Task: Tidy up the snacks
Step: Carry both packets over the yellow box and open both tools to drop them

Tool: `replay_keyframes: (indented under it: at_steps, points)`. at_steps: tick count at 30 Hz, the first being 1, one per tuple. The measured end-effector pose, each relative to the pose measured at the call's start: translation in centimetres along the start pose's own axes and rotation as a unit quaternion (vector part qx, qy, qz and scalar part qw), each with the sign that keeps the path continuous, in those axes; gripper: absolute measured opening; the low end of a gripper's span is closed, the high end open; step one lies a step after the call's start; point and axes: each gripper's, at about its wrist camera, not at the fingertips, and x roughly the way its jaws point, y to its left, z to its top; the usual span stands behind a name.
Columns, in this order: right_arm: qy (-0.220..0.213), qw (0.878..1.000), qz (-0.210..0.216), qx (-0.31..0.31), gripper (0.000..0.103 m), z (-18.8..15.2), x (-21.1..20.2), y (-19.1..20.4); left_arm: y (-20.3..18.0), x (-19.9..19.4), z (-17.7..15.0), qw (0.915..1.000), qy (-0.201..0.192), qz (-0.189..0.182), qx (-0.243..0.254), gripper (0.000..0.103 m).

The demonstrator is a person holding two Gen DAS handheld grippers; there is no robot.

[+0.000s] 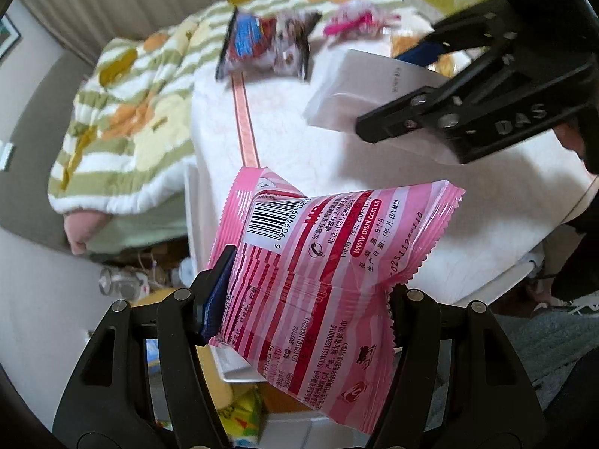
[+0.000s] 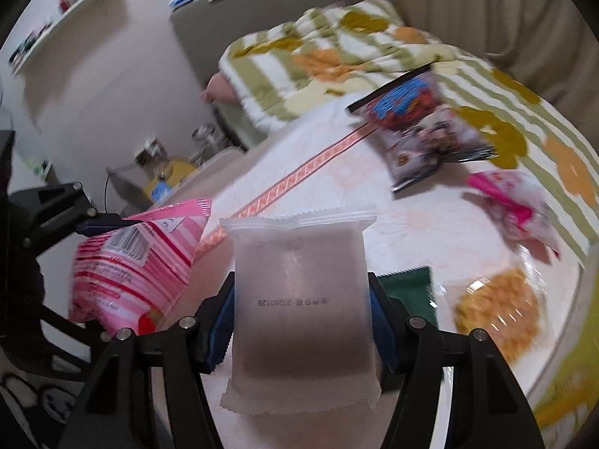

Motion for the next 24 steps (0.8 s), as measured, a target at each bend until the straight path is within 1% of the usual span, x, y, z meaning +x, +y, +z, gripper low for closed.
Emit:
replay_keyframes:
  at_steps: [6, 8, 12, 17, 20, 24]
  points:
    - [-0.05, 0.995, -0.042, 0.073, 0.059, -0.2, -6.5, -0.2, 1.4, -3.0, 2.9, 0.9984, -0.056, -0.005, 0.01, 0.061]
    - [-0.069, 0.991, -0.06, 0.099, 0.059, -0.5, -8.7, -0.6, 1.8, -3.9, 4.5, 0.997, -0.075, -0.012, 0.016, 0.061]
    - [-0.104, 0.977, -0.1, 0.155, 0.059, -1.4, -13.2, -1.6, 1.3, -5.4, 7.8, 0.9933, -0.109, -0.025, 0.03, 0.061]
    - [-0.129, 0.962, -0.14, 0.193, 0.059, -3.3, -18.2, -3.8, -1.3, -7.3, 12.5, 0.9881, -0.139, -0.046, 0.047, 0.061]
    - [-0.144, 0.951, -0.164, 0.221, 0.059, -4.9, -21.4, -5.9, -3.8, -8.5, 15.3, 0.9852, -0.153, -0.06, 0.048, 0.061]
    - [-0.157, 0.939, -0.179, 0.248, 0.059, -7.2, -24.9, -9.0, -8.0, -10.0, 19.0, 0.9814, -0.17, -0.078, 0.044, 0.061]
